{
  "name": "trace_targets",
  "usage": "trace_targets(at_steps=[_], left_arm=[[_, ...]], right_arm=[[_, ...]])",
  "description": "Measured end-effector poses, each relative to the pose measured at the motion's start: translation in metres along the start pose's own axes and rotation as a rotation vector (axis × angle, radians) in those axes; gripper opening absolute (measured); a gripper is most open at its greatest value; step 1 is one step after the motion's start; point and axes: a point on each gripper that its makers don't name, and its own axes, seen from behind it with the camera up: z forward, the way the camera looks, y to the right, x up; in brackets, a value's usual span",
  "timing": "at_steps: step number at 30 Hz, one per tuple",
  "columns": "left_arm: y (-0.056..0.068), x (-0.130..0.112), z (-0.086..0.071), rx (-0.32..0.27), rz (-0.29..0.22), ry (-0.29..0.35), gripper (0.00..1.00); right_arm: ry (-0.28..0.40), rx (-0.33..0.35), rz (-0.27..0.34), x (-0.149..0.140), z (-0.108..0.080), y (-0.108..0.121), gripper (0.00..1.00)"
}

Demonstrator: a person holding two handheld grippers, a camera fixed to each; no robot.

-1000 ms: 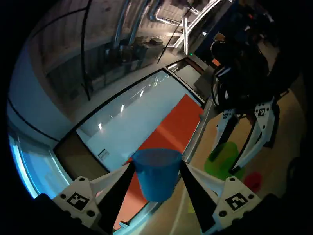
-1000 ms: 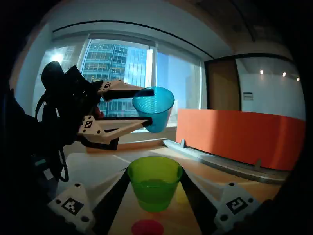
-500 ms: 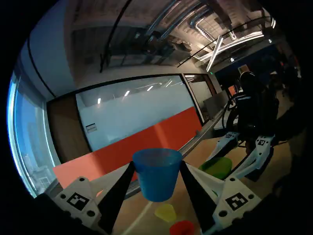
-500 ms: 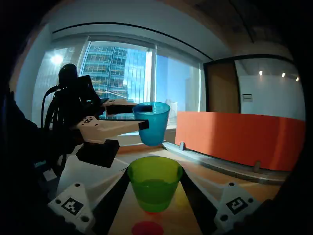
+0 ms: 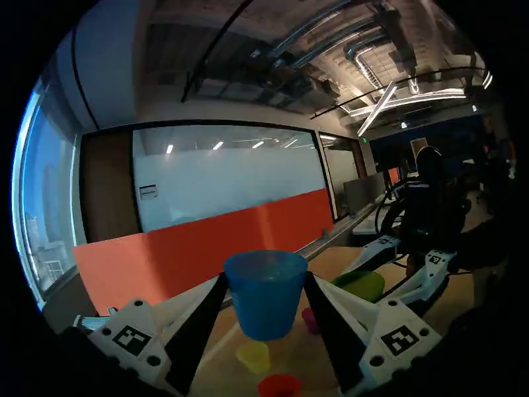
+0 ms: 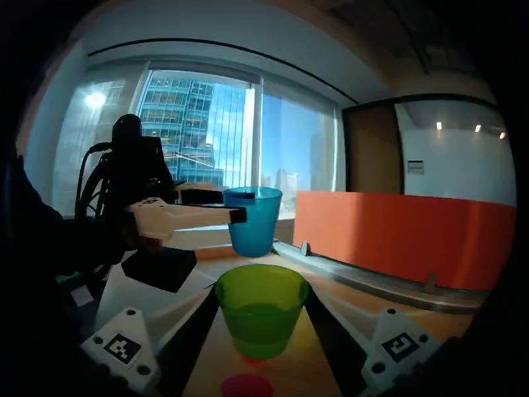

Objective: Pour water

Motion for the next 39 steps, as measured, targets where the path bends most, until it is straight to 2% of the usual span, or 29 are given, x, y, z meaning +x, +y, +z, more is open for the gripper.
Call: trace_targets(at_steps=[6,12,24,39], left_arm=[[0.001,-0.006,-0.002,-0.016,-0.027,-0.017,0.84],[0.004,-0.023,-0.007,-0.030,-0.034,-0.053,0.84],[0.001,-0.046,-0.023,-0.036,-0.094,-0.088,0.84],[0.015,-0.070,-0.041,-0.067,-0.117,-0.134,0.84]], right_arm=[[-0.006,-0.009,-0.004,0.001,-0.003,0.004,0.91],[-0.020,-0.030,-0.003,-0.001,-0.010,0.012,0.91],[-0.031,-0.088,0.001,-0.002,-0.033,0.031,0.91],[-0.051,-0.145,0.006,-0.009,-0.061,0.043,0.91]])
